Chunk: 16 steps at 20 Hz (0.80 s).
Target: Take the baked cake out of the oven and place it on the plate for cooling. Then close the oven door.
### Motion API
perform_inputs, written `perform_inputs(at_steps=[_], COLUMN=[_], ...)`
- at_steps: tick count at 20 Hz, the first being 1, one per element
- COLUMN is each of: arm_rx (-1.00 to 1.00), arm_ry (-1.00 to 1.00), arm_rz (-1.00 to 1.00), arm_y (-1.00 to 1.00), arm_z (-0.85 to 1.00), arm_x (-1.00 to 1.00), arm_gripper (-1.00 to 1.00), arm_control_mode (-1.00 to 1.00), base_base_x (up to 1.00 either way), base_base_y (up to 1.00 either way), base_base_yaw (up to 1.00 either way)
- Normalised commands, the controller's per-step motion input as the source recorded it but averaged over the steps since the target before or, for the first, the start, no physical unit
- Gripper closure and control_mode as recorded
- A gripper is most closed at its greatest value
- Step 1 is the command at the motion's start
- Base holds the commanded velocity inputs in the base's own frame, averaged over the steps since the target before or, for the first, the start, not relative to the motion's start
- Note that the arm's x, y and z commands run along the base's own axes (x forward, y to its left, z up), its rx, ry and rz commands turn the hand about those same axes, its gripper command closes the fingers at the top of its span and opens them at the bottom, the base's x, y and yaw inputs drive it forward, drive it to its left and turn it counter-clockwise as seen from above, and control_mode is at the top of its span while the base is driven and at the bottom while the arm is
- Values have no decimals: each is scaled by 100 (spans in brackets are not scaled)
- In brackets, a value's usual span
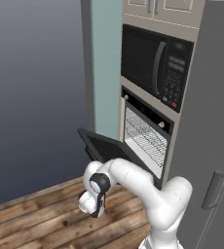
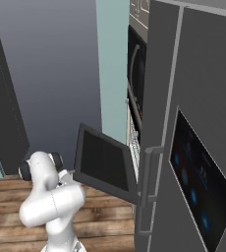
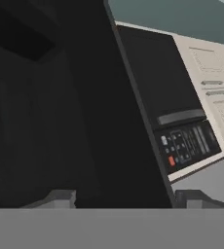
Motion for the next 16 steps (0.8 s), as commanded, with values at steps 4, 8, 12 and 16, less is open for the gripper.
perform_inputs(at_steps=[4, 8, 12, 16], arm_rx=[-25, -19, -13, -10], arm_ry=[-4, -8, -11, -10], arm_rz=[1, 4, 6, 7], arm_y=[-85, -100, -100, -100], arm_z=[64, 71, 83, 97], arm_x=[62, 59, 56, 62], arm_gripper=[100, 100, 100, 100], arm_control_mode=[-100, -100, -100, -100], base_base_x=[0, 0, 0, 0], base_base_y=[0, 0, 0, 0], base_base_yaw=[0, 0, 0, 0])
